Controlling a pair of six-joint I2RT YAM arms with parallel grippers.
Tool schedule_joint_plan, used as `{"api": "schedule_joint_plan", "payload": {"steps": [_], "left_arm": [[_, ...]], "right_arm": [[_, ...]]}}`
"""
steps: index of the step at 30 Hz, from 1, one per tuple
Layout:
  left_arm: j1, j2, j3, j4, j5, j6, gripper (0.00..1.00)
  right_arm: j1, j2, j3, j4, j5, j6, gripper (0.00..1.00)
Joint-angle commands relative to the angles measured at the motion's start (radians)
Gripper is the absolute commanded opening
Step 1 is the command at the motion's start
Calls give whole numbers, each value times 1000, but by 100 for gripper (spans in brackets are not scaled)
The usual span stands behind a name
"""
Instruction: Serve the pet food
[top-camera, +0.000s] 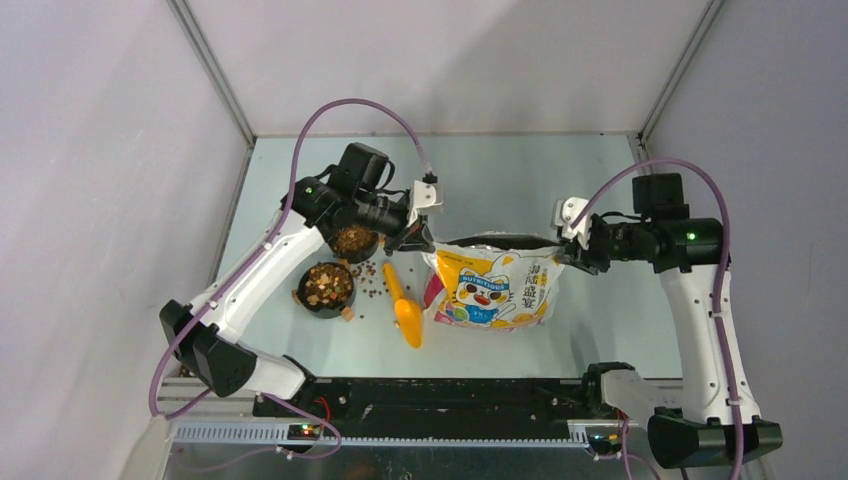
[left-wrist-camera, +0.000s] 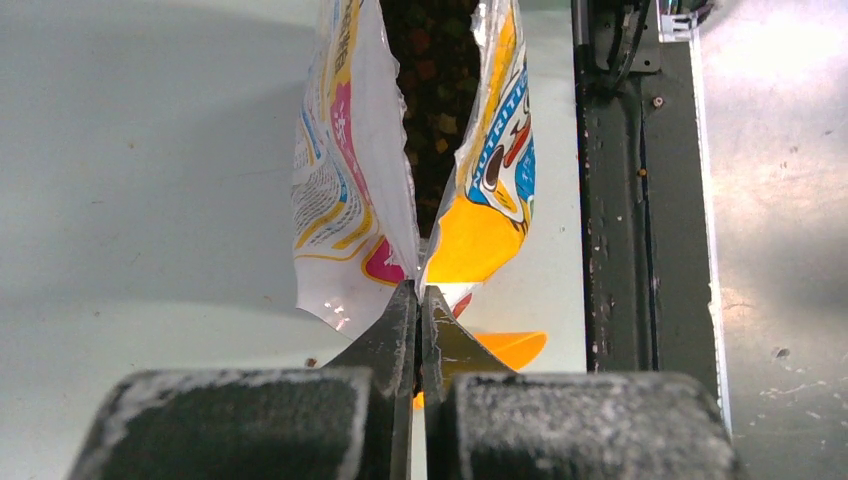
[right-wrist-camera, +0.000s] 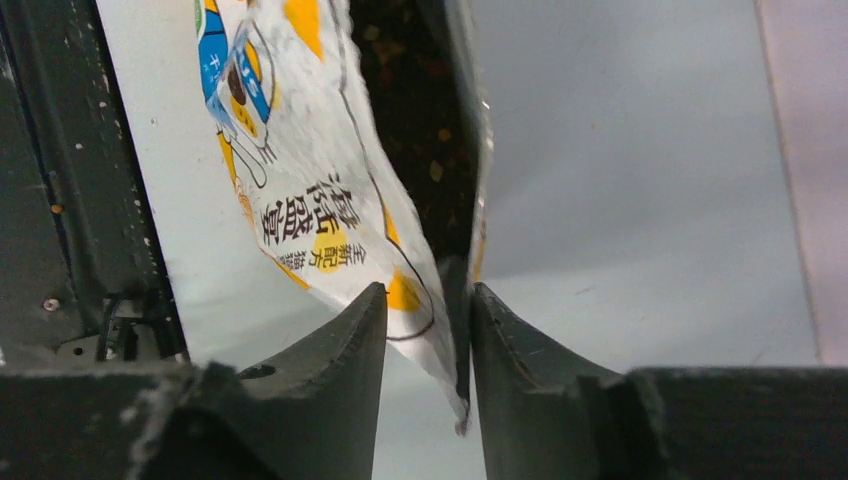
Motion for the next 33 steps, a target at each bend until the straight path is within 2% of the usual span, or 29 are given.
{"api": "schedule_joint_plan", "payload": {"steps": [1,4,8,10,12,15,17,22,24,25,26,27,28,30,33], "left_arm": [[4,-50,22,43,6,-70,0],[5,-47,32,42,10,-73,0],[5,-45,33,38,13,-68,0],[4,-46,30,30,3,-53,0],[4,-46,27,18,-13,-31,0],[3,-51,23,-2,-51,11,0],[4,-56,25,-17,-84,33,0],[5,-65,17,-36,-182,89,0],[3,-73,6,-1,-148,75,0],[-8,-79,-2,11,-130,74,3],[-19,-82,-4,38,-110,86,11],[-50,-86,-12,49,-110,98,29],[-67,-84,-13,64,-118,130,41],[-112,-58,6,62,-123,163,50],[-162,12,63,63,-149,189,53]], "right_arm": [[81,-30,-40,85,-4,44,41],[118,-22,-57,146,4,90,47],[153,16,-58,196,16,129,48],[167,35,-58,216,30,135,43],[173,50,-56,231,41,149,32],[172,50,-47,222,62,138,8],[168,40,-39,168,64,91,0],[119,48,67,15,15,12,0],[105,88,122,-75,-42,3,0],[107,110,132,-110,-52,7,0],[113,118,140,-122,-61,15,0],[128,131,141,-135,-60,17,0],[138,135,136,-134,-54,26,1],[161,138,121,-98,-49,59,4],[180,124,99,-34,-43,108,8]]}}
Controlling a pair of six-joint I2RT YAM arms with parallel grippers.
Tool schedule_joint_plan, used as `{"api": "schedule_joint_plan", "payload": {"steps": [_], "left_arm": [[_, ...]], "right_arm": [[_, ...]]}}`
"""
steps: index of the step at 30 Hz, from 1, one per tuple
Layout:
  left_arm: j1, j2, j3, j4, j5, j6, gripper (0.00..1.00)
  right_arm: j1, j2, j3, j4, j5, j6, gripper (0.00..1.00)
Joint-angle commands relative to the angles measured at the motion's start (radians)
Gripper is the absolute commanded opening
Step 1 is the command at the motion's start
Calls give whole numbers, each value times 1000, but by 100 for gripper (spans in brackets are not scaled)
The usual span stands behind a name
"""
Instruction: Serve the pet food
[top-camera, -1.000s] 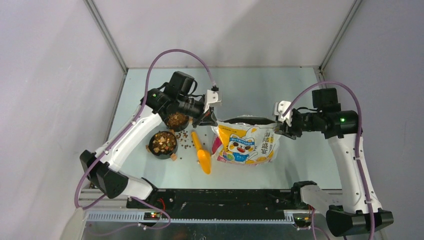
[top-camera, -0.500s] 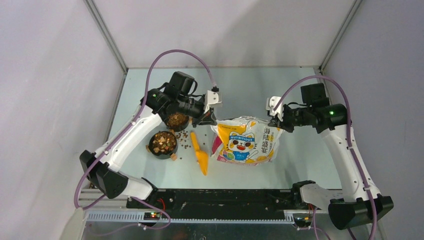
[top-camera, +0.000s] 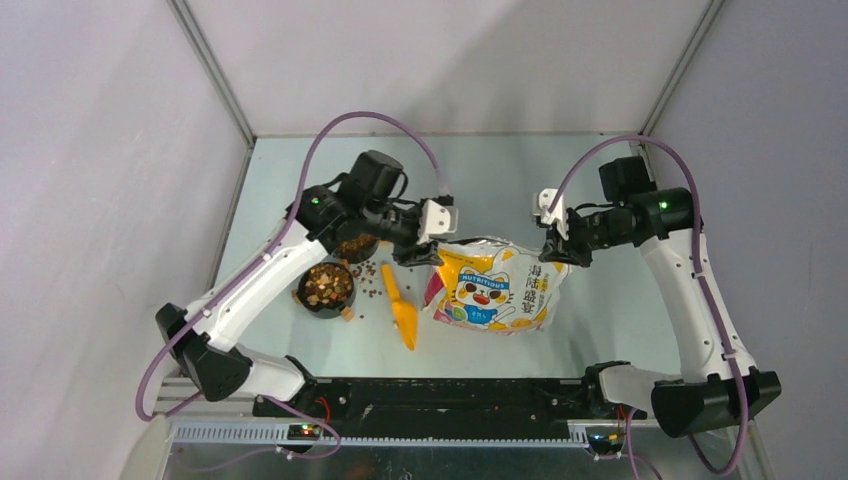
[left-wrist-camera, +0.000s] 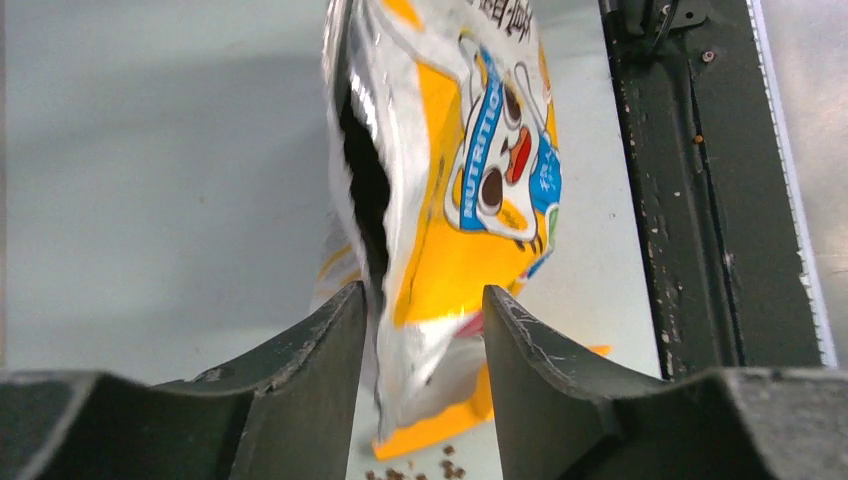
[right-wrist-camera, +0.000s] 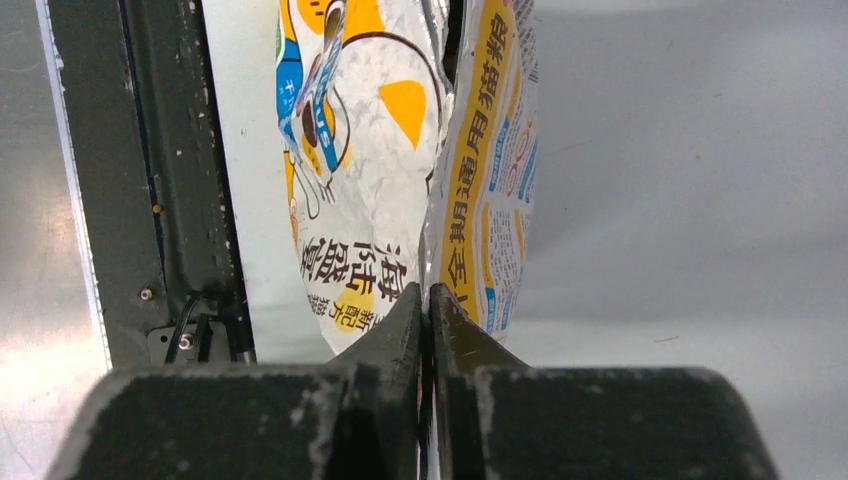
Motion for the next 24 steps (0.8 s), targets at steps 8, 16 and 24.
{"api": "schedule_joint_plan", "payload": {"steps": [8,16,24], "left_arm": [[-96,176,157,48,-33,111,46],[-97,188,179,13,-2,139,5],[-92,183,195,11,14,113,0]], "right_arm": [[46,-102,-70,152,-9,83,30],[121,-218,-209,348,64,77,41],[148,-208,-221,436,151,145,21]]}}
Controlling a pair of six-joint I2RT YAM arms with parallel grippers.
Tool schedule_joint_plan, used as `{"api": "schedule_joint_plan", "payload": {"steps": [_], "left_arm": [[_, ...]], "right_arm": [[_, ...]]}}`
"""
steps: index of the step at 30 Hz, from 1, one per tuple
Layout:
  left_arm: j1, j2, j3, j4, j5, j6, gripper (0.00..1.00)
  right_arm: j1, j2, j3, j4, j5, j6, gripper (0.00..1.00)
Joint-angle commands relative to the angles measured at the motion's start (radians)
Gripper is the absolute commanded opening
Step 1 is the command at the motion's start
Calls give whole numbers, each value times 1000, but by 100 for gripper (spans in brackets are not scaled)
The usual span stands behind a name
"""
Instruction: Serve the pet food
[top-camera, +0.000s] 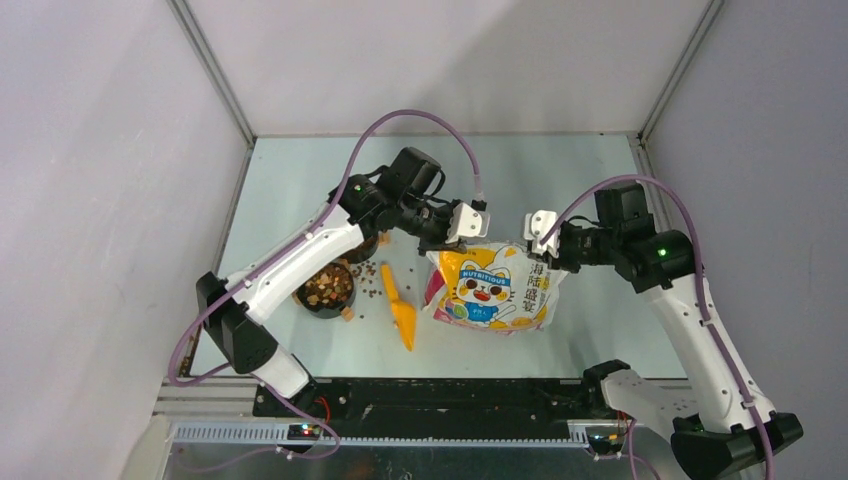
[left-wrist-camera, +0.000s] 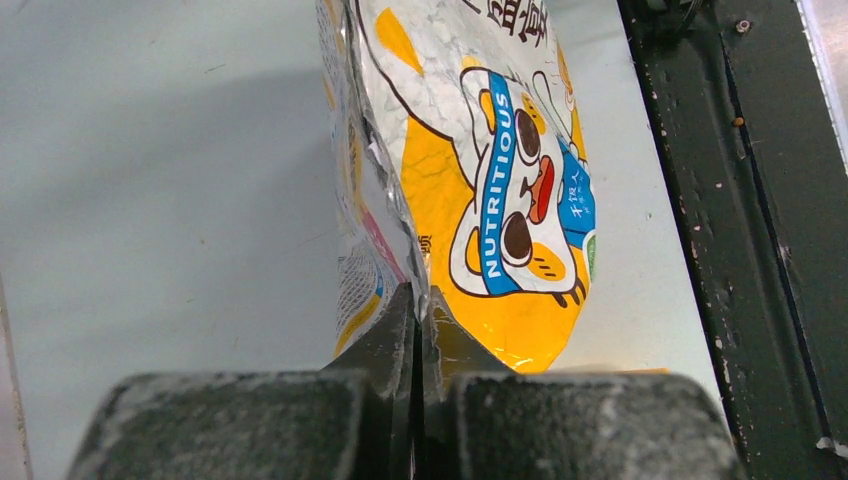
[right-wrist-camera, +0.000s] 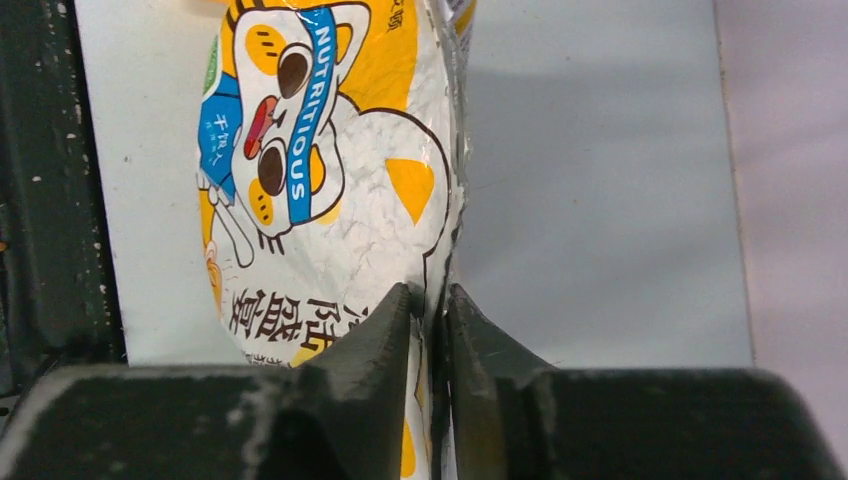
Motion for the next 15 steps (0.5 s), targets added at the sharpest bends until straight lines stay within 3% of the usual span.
{"api": "schedule_joint_plan", "payload": {"steps": [1,2,4,6,10,11,13,15], "left_arm": [[2,-18,63,27,45,3,0],[5,-18,62,29,44,-5,8],[8,-17,52,56,28,-48,27],[22,-12,48,81,29,-89,32],[42,22,61,82,101,-139,32],[42,25,60,80,107,-133,30],[42,38,59,78,113,-132,13],[43,43,66,67,111,-134,2]], "right_arm": [[8,13,-4,81,50,57,18],[6,18,-3,80,56,62,7],[-7,25,-1,68,38,67,0],[-32,43,17,31,-13,79,0],[-98,107,86,-56,-132,137,0],[-102,115,100,-69,-129,143,6],[-107,121,106,-109,-96,125,28],[-125,104,103,-125,-69,91,34]]}}
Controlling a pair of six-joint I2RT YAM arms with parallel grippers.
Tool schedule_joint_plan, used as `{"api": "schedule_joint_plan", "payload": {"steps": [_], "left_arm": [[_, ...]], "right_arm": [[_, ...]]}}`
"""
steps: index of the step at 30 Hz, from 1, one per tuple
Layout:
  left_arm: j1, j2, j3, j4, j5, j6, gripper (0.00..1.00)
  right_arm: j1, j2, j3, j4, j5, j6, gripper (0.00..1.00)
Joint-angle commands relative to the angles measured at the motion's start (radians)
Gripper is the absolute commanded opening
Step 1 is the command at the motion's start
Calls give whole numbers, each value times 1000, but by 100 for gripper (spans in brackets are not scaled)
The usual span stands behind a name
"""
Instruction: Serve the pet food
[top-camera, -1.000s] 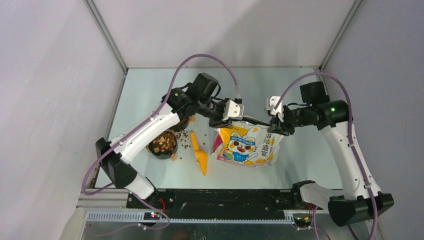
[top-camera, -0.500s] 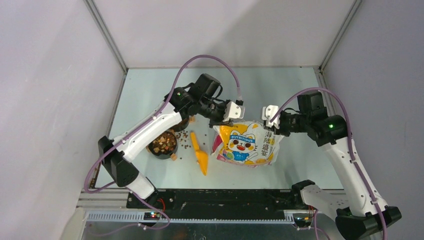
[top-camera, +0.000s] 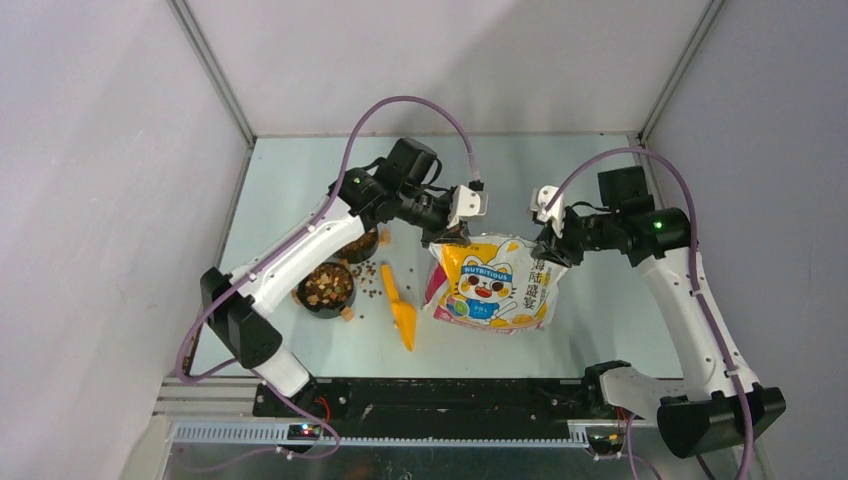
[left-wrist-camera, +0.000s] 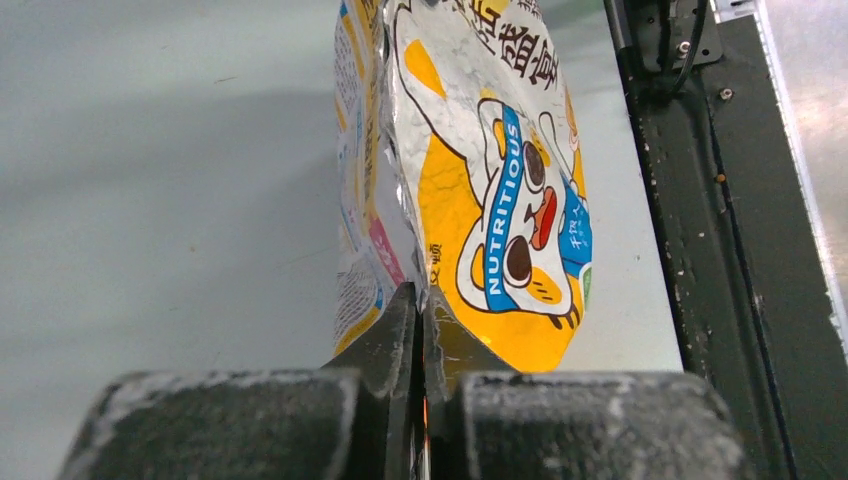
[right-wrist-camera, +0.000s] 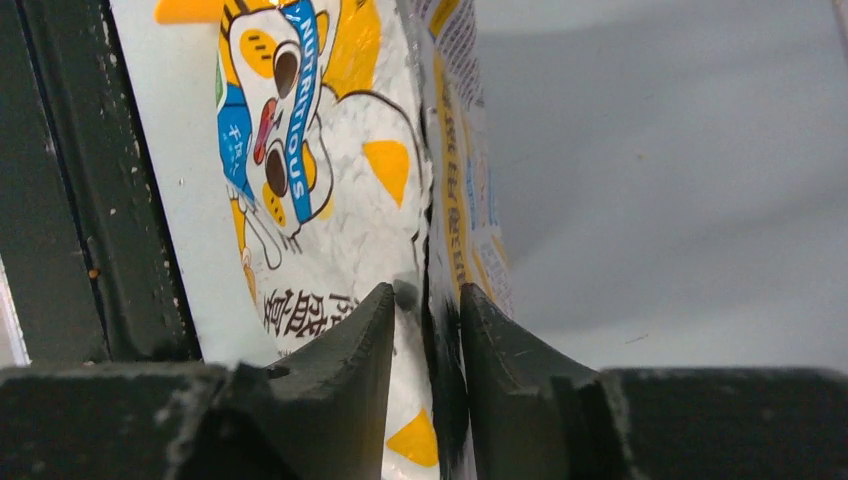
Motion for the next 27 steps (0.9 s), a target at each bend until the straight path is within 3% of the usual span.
{"api": "schedule_joint_plan", "payload": {"steps": [1,5,9,13,14,16,17,19,21,22,25,27], "left_arm": [[5,17,46,5,46,-19,1],[16,2,37,17,50,-45,0],[26,-3,36,14,52,-52,0],[37,-4,35,2,59,-53,0],[39,-6,33,1,61,-55,0],[44,-7,32,-4,58,-55,8],[45,-10,31,-12,53,-50,23],[47,-19,22,-48,19,2,38],[50,-34,7,-93,-31,77,41],[53,-38,3,-122,-47,115,39],[76,-36,19,-177,-87,146,31],[89,-31,32,-205,-93,148,28]], "right_arm": [[-31,-23,35,-82,6,-47,35],[-77,-76,17,-114,36,-142,37],[-116,-112,2,-105,43,-164,31],[-132,-116,1,-93,60,-177,21],[-134,-114,1,-90,61,-179,14],[-137,-111,1,-84,55,-192,2],[-137,-110,1,-81,46,-194,0],[-136,-111,2,-80,29,-196,0],[-136,-111,2,-83,24,-193,0],[-137,-111,3,-85,27,-188,0],[-137,-102,2,-113,67,-198,23],[-143,-99,1,-127,87,-208,31]]}}
